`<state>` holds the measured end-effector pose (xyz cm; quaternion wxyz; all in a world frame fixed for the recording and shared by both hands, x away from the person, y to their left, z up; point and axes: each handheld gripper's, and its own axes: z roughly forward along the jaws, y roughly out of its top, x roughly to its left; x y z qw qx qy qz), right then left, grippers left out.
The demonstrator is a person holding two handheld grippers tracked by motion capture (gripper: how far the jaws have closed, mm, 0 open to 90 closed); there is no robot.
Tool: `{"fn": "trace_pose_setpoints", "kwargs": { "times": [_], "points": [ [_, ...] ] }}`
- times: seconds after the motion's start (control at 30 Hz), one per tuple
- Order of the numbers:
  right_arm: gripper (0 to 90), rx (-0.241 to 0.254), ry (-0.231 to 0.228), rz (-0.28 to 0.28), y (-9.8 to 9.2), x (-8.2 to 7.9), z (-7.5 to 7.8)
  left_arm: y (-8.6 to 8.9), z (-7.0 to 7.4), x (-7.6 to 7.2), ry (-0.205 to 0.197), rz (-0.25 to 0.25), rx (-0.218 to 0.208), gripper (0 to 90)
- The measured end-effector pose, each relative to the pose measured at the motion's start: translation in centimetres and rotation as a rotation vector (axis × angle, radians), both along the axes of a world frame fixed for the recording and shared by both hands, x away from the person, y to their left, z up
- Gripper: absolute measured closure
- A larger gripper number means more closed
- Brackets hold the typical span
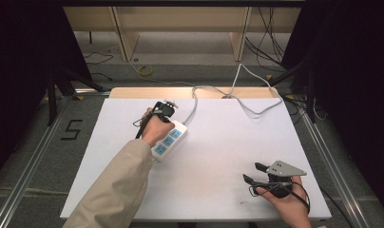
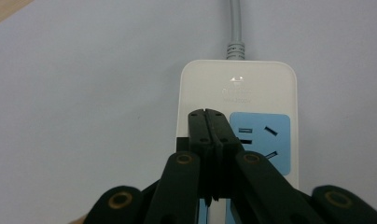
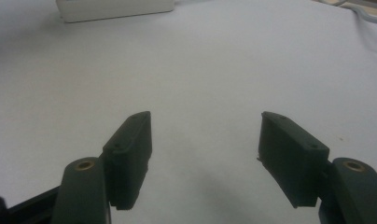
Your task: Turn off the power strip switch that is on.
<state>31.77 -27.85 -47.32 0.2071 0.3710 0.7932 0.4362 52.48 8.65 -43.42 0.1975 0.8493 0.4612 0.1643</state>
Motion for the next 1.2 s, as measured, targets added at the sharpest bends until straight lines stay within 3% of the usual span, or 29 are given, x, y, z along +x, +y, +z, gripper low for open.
{"fn": "trace_pose_setpoints", "kwargs": {
  "times": [0.73, 1.2],
  "points": [
    [35.9, -0.002, 0.001, 0.0, -0.02, 0.0, -0.01, -0.16, -0.58, 0.37, 0.008, 0.016, 0.006, 89.5],
    [35.8, -0.004, 0.001, 0.0, 0.1, -0.03, -0.01, -0.61, -0.69, 0.1, -0.012, 0.019, 0.043, 89.7]
  ]
}}
